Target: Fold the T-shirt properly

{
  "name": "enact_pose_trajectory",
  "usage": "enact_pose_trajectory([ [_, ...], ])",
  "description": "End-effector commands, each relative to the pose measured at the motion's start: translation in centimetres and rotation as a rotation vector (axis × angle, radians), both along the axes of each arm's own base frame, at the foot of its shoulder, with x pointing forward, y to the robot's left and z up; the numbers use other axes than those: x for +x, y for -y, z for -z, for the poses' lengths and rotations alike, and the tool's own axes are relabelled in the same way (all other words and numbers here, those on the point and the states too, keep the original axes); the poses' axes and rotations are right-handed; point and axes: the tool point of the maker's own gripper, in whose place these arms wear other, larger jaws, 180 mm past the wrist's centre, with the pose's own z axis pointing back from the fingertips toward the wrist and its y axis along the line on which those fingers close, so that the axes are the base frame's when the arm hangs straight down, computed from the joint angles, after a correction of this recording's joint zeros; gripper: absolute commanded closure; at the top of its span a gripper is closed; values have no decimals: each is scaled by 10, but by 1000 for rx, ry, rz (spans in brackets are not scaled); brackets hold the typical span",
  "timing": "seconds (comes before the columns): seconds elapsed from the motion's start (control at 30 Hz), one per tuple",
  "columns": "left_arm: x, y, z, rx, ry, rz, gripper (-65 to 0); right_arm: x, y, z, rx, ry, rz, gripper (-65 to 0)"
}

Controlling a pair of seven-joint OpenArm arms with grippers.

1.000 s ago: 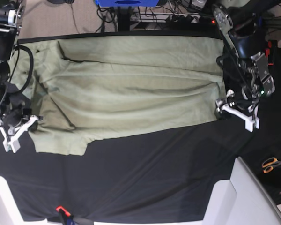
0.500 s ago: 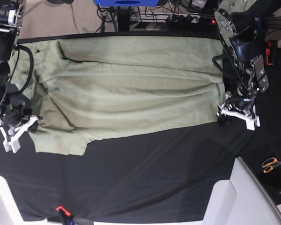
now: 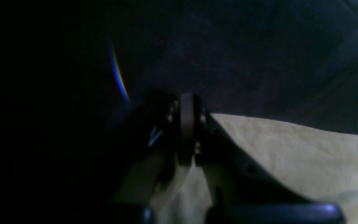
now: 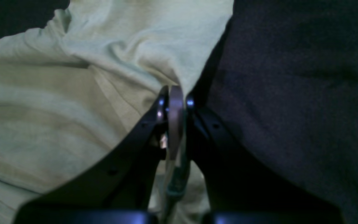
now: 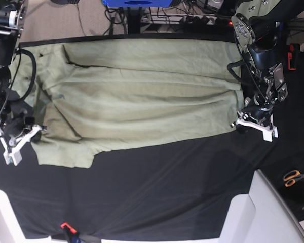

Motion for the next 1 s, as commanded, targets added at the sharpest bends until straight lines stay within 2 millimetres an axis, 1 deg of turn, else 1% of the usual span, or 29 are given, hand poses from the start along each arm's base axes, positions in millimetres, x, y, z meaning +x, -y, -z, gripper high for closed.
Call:
enact_pose_trajectory([
  [0.0, 0, -6, -2, 29, -36, 22, 0, 16, 8, -20, -12, 68, 2, -2],
  [0.1, 11, -15, -23, 77, 19, 26, 0, 25, 4, -37, -27, 127, -14, -2],
  [0.17, 16, -18, -35, 100, 38, 34, 0, 31, 0, -47, -30, 164, -22, -2],
  [0.23, 20, -19, -45, 106, 28, 51, 0, 35, 1, -53, -37, 180, -24, -2],
  [0.27, 23, -20, -51, 117, 27, 60, 0, 40, 0, -58, -37, 195, -25, -2],
  [0.4, 37, -28, -92, 193, 92, 78, 0, 47, 1, -66, -39, 213, -25, -2],
  [0.5, 50, -30, -117, 224, 126, 87, 0, 53, 0, -71, -39, 227, -28, -2],
  [0.53, 53, -30, -122, 227, 126, 90, 0, 55, 0, -74, -39, 233, -29, -2],
  [0.63, 57, -31, -127, 227, 126, 93, 0, 60, 0, -80, -42, 248, -32, -5],
  [0.7, 58, -29, -127, 229, 127, 98, 0, 62, 2, -79, -39, 243, -27, -6],
  [0.77, 60, -16, -123, 238, 116, 143, 0, 64, 12, -74, -43, 223, -14, -6],
  [0.8, 60, -11, -120, 242, 110, 161, 0, 64, 17, -69, -37, 217, -2, -6],
  [0.83, 61, -9, -120, 244, 109, 170, 0, 64, 16, -64, -29, 219, -14, -6],
  [0.87, 60, -8, -119, 245, 107, 173, 0, 66, 14, -60, -22, 230, -38, -5],
  [0.97, 60, -8, -119, 245, 107, 172, 0, 62, 22, -43, -38, 214, -73, -3],
])
